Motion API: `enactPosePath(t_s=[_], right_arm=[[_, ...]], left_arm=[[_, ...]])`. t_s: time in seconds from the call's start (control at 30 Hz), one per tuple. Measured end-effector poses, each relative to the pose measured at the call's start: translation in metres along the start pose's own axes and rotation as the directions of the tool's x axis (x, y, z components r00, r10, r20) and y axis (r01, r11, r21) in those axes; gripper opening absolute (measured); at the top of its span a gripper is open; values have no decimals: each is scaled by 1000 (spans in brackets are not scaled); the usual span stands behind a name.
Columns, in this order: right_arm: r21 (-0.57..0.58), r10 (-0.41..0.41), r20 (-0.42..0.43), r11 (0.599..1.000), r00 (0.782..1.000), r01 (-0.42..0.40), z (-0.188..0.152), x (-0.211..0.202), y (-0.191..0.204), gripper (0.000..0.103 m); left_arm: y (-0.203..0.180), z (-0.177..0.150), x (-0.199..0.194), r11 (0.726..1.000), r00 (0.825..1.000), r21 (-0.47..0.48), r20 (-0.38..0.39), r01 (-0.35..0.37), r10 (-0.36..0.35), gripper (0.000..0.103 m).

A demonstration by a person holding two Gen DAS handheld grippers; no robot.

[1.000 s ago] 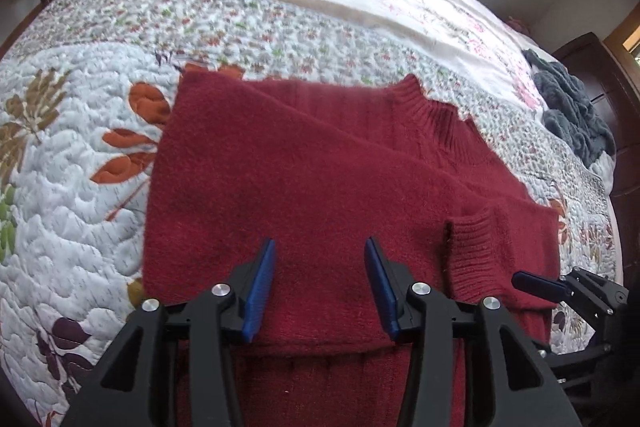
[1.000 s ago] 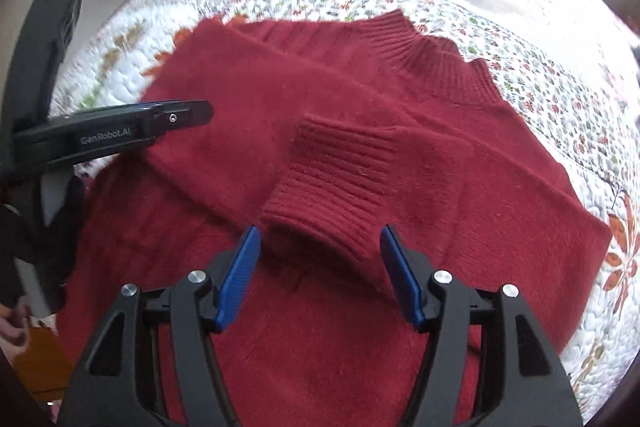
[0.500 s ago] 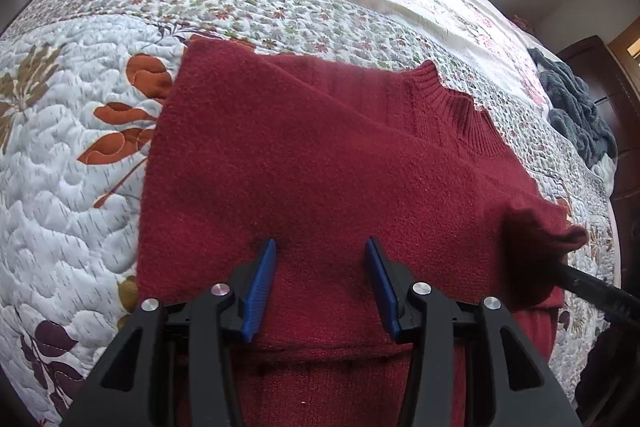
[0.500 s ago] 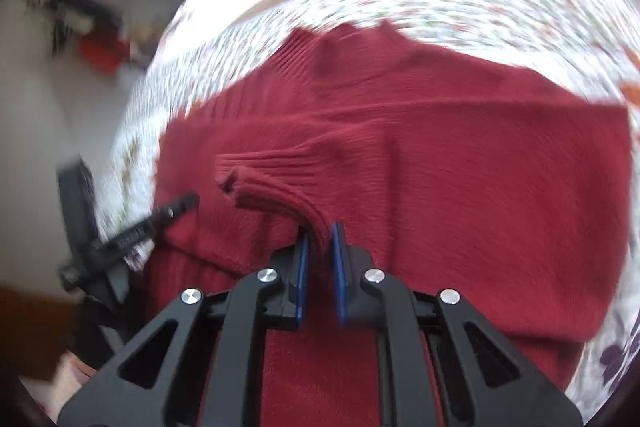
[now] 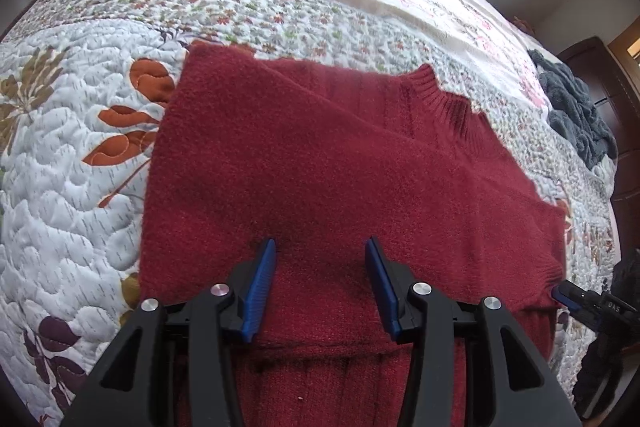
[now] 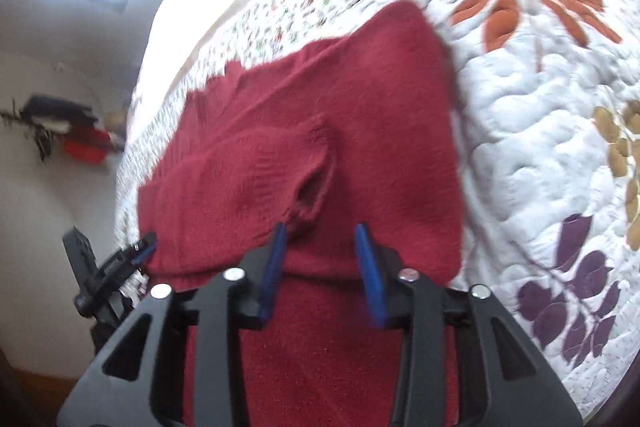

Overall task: Fold small clothes
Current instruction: 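Lay the cuff back onto the sweater with the right tool and release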

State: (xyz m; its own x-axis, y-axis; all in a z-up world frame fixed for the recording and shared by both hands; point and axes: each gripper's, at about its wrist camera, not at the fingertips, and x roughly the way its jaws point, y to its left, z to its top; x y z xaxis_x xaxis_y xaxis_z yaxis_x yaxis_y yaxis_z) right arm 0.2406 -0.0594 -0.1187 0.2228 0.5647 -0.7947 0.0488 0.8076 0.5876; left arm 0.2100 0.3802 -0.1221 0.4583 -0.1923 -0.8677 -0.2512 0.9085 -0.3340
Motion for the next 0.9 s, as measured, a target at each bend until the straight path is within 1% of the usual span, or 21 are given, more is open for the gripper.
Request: enactPosePath(t_s=[0.07,0.1,0.17,0.23,0.27,0.3,0.33,0.37,0.43,0.53,0.6,0.67,0.73,0.77,0.83,0.87,0.9], right_arm=[[23,44,9,999,999,-44,8,-2,-5,50],[31,61,4,998,998,-61,12,0,-6,52],[44,80,-26,996,996,-79,20,11,-5,53],[44,80,-51,996,996,-77,24,23,-1,53],[39,62,-73,997,995,-59,26,32,3,52],[31,45,-78,999,996,-43,27,35,5,49],[21,37,-79,999,996,-36,28,39,9,37],[11,38,-84,999,996,-37,29,42,12,22],[-3,50,-90,999,995,-50,28,41,18,9],[-56,40,-36,998,999,-42,26,22,29,9],[-63,29,-16,998,999,-30,21,11,29,9],[-61,11,-27,998,1000,-13,18,14,24,9],[-57,-40,-63,998,997,37,14,26,15,9],[-47,-50,-82,998,995,47,12,33,10,9],[-36,-44,-85,998,995,41,9,35,4,9],[-30,-35,-84,999,996,33,9,33,3,11],[-25,-29,-80,999,996,27,9,30,3,15]], left_arm=[[-7,2,-9,1000,999,13,31,21,-22,49],[-10,2,-10,1000,999,22,34,21,-22,50],[-17,3,-6,999,1000,42,22,15,-16,52],[-21,3,2,998,1000,55,4,0,0,52],[-22,4,6,999,1000,54,-5,-6,6,52],[-21,3,10,999,1000,48,-14,-7,8,52],[-19,3,16,999,1000,37,-26,-9,10,52],[-18,2,18,999,1000,32,-29,-10,11,52],[-16,0,20,1000,1000,31,-30,-7,8,52],[-15,-2,14,999,1000,40,-22,-2,3,52],[-16,-4,14,998,1000,62,-23,-12,13,53],[-16,-6,18,996,999,84,-31,-26,29,53],[-16,-8,20,995,999,94,-29,-36,39,53],[-17,-8,21,995,999,94,-28,-40,43,54],[-17,-9,22,995,999,87,-27,-45,47,54],[-17,-8,20,995,998,86,-28,-49,52,54],[-18,-8,18,995,998,87,-30,-55,58,54]])
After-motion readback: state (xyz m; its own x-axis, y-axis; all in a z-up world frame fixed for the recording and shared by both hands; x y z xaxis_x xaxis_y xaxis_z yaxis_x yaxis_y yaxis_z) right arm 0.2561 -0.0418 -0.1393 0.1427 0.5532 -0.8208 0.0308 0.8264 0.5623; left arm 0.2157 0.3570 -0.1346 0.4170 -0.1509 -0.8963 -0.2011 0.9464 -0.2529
